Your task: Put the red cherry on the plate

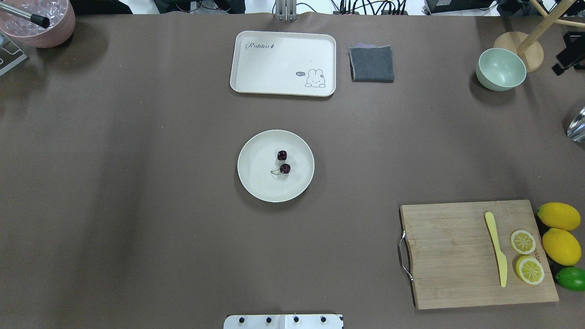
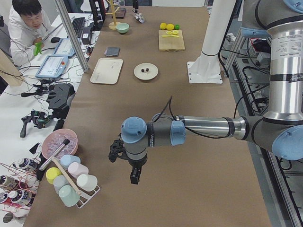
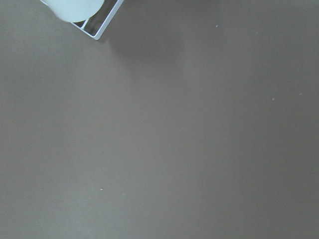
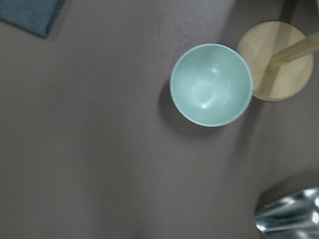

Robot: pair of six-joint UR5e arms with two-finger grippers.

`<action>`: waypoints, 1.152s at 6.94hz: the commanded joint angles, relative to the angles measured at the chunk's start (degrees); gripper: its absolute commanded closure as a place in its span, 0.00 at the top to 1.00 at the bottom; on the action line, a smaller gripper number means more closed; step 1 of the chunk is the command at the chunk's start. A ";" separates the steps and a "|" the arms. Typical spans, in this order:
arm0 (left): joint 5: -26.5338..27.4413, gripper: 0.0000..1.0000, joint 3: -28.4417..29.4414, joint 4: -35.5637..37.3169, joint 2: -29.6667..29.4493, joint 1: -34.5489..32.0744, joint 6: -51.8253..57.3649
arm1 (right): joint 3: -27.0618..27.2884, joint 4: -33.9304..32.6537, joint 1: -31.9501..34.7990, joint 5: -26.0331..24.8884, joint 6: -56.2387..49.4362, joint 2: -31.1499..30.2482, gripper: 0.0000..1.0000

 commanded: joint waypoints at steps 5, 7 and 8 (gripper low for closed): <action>-0.09 0.98 -0.15 -0.07 0.15 0.04 -0.09 | -14.18 18.16 11.21 -3.34 -18.33 -17.21 1.00; -0.09 0.98 -0.33 -0.41 0.76 0.04 -0.08 | -15.89 21.75 11.21 -2.38 -18.15 -17.04 1.00; -0.18 0.98 -0.24 -0.50 0.85 0.04 -0.09 | -15.10 21.75 11.47 -1.85 -18.15 -16.25 1.00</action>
